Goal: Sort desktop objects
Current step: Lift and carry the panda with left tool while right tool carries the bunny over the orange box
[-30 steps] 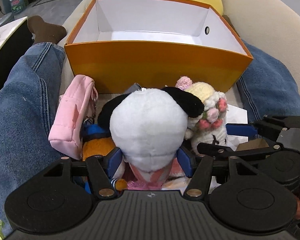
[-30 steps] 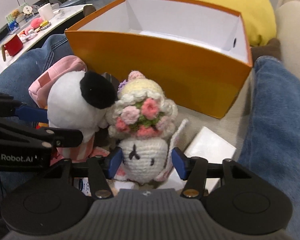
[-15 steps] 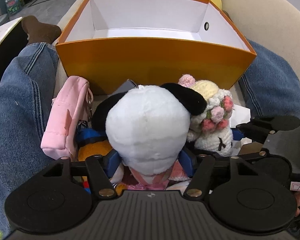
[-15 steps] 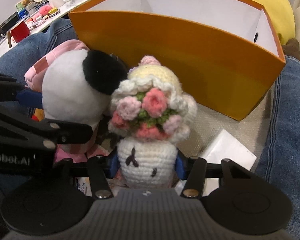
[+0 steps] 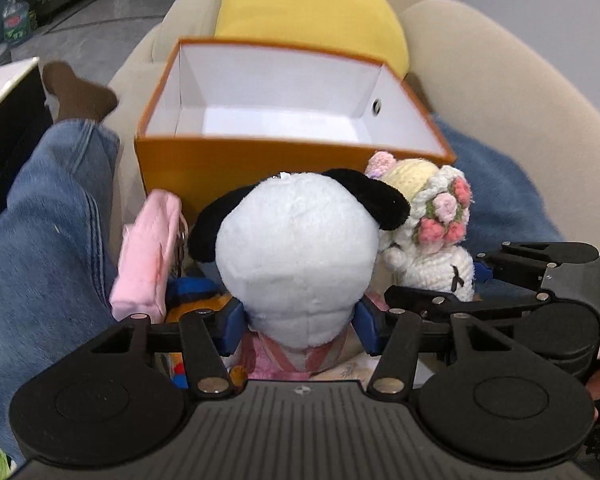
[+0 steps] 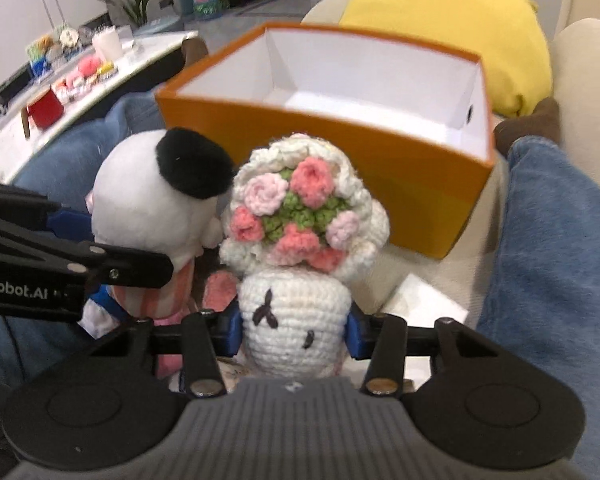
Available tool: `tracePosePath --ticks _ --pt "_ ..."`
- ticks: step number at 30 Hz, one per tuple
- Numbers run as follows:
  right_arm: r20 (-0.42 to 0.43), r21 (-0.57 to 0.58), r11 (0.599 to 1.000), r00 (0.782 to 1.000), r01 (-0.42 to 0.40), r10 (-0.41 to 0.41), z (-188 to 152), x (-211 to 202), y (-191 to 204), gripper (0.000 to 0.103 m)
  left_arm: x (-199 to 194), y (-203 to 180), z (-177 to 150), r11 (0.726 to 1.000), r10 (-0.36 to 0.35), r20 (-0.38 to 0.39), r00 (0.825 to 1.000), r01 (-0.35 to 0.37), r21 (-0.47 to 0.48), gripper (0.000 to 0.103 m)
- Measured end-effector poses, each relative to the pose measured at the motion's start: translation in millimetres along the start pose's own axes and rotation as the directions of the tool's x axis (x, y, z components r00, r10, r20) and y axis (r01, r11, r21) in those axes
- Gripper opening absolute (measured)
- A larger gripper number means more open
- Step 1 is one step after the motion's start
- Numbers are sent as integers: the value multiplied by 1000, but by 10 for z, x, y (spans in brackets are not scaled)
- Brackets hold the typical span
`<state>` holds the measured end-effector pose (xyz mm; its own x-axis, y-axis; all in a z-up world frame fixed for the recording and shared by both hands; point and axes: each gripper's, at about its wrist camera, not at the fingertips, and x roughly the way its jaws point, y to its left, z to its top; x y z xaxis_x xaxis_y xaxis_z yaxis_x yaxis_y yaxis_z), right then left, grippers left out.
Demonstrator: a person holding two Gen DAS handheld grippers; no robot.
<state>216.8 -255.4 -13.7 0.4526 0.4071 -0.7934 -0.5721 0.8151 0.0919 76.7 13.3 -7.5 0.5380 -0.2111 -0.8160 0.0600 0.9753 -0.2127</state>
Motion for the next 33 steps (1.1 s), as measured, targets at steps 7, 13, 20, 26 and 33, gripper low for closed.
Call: tracePosePath --ticks 7,13,20,26,33 --pt "118 38 999 993 -34 29 393 -410 -97 49 -428 -6 462 995 -55 99 994 46 93 64" --pt "197 41 998 980 -39 30 930 -546 -156 50 -555 14 1090 986 -65 145 987 41 160 64" --pt "161 98 994 986 -48 32 1484 -217 -401 50 -74 266 1691 989 -26 82 996 13 146 64" --pt "11 158 987 1000 -28 26 1717 535 -699 50 710 521 1985 993 -8 -56 998 14 115 64" --pt "-161 161 986 985 -33 59 1871 1390 -848 49 1435 592 2157 983 102 -186 977 -71 169 64"
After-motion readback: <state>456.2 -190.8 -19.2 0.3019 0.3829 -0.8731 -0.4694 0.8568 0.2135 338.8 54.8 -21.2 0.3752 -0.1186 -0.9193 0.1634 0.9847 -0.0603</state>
